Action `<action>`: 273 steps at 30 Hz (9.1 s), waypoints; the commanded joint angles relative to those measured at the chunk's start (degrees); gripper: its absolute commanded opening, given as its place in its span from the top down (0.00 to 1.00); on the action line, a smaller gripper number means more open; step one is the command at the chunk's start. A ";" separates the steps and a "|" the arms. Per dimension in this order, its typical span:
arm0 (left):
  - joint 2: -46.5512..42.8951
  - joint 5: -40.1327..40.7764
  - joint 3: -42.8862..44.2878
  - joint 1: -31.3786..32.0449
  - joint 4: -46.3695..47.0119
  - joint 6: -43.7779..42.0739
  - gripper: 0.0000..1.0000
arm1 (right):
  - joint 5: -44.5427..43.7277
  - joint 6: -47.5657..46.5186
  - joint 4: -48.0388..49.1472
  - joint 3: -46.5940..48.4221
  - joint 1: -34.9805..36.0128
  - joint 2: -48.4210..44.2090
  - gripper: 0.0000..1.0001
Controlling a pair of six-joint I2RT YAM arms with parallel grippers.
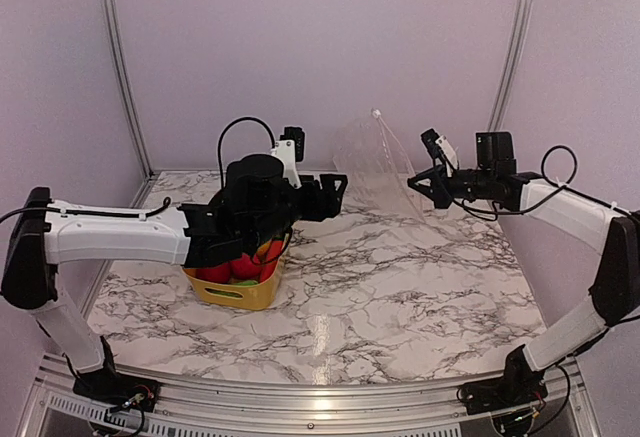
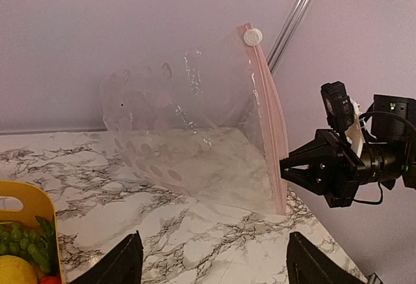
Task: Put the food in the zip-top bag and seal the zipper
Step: Pick up the zipper food storage bag from the center of the board, then pass from the right arm to the left, then pass from the left arm to the right, then pick up the fake fruit from the bin, then place the fake fruit in the zipper food storage bag.
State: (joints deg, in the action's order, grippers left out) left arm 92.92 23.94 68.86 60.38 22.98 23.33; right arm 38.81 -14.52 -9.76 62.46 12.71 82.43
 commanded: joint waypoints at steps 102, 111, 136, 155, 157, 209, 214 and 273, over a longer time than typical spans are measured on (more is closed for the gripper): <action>-10.83 7.31 -3.18 -5.28 -29.60 -5.84 0.04 | -35.09 -2.60 -14.35 27.70 -6.46 6.21 1.00; -18.06 22.97 -10.17 -9.64 -30.73 2.53 0.01 | -21.86 -5.87 -11.73 13.54 1.19 6.32 1.00; -1.27 2.59 10.22 -15.58 -52.35 -2.02 0.17 | -7.28 -5.06 -4.81 3.97 3.73 6.07 1.00; 23.48 -9.45 30.86 -20.91 -70.66 0.08 0.15 | -6.36 -5.40 -4.13 2.34 3.73 5.55 1.00; 24.00 -9.71 30.81 -21.00 -70.83 -0.30 0.17 | -6.45 -5.49 -4.13 2.24 3.73 5.47 1.00; 33.81 -8.52 32.35 -22.76 -70.61 -0.86 0.29 | -5.94 -3.92 -6.48 5.13 3.70 6.81 1.00; 28.16 -7.04 31.32 -22.76 -70.66 -0.40 0.33 | -7.14 -4.69 -8.97 7.15 3.79 6.53 1.00; 19.81 -24.89 15.94 -8.62 -0.12 16.94 0.44 | 1.97 9.46 -22.60 30.96 8.70 13.74 1.00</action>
State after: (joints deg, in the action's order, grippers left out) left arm 111.33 -2.46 86.65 51.66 21.30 39.94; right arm 38.79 -6.17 -30.96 90.26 22.37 98.54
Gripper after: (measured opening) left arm 0.718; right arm 0.004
